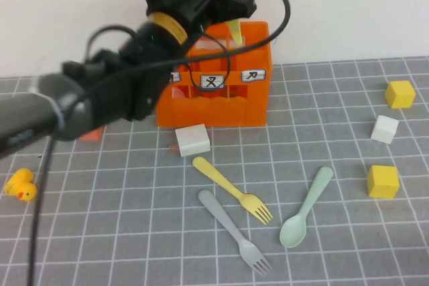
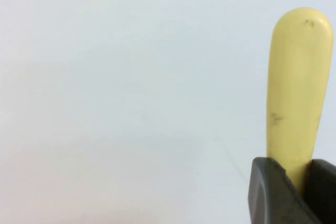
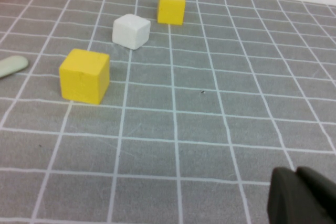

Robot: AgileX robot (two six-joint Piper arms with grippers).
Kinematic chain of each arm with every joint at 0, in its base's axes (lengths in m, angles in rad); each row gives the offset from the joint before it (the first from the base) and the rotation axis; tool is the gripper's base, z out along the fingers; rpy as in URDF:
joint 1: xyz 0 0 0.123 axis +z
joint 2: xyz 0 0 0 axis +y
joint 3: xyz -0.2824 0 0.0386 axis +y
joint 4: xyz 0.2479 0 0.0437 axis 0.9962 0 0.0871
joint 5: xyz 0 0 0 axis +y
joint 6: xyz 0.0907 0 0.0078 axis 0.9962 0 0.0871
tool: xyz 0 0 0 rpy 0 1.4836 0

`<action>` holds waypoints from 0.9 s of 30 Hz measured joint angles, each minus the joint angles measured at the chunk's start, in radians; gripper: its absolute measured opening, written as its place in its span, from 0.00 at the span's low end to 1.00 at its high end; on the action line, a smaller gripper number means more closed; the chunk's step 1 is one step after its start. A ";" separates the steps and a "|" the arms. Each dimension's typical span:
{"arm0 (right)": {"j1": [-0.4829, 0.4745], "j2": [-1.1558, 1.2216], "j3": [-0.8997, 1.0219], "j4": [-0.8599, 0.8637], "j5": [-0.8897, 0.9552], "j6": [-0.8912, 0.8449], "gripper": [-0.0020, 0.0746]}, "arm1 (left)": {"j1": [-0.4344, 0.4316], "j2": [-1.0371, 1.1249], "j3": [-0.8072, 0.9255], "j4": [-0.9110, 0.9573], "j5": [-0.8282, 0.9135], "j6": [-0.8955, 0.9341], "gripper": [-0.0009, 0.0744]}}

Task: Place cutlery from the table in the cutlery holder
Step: Place the knife on the box

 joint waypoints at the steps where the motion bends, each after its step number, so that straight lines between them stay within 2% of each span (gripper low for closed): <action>1: 0.000 0.000 0.000 0.000 0.000 0.000 0.02 | 0.000 0.023 0.000 -0.023 -0.029 0.010 0.14; 9: 0.000 0.000 0.000 0.000 0.000 0.000 0.02 | 0.000 0.118 0.000 -0.053 -0.103 0.042 0.14; 14: 0.000 0.000 0.000 0.000 0.000 0.000 0.02 | 0.000 0.122 0.000 0.005 -0.111 0.062 0.15; 17: 0.000 0.000 0.000 0.000 0.000 0.000 0.02 | 0.000 0.124 0.000 0.047 -0.113 0.066 0.23; 23: 0.000 0.000 0.000 0.000 0.000 0.000 0.02 | 0.000 0.124 0.000 0.062 -0.104 0.066 0.49; 25: 0.000 0.000 0.000 0.000 0.000 0.000 0.02 | 0.000 0.116 0.000 0.066 -0.074 0.066 0.52; 27: 0.000 0.000 0.000 0.000 0.000 0.000 0.02 | 0.000 0.086 0.000 0.071 0.002 0.066 0.50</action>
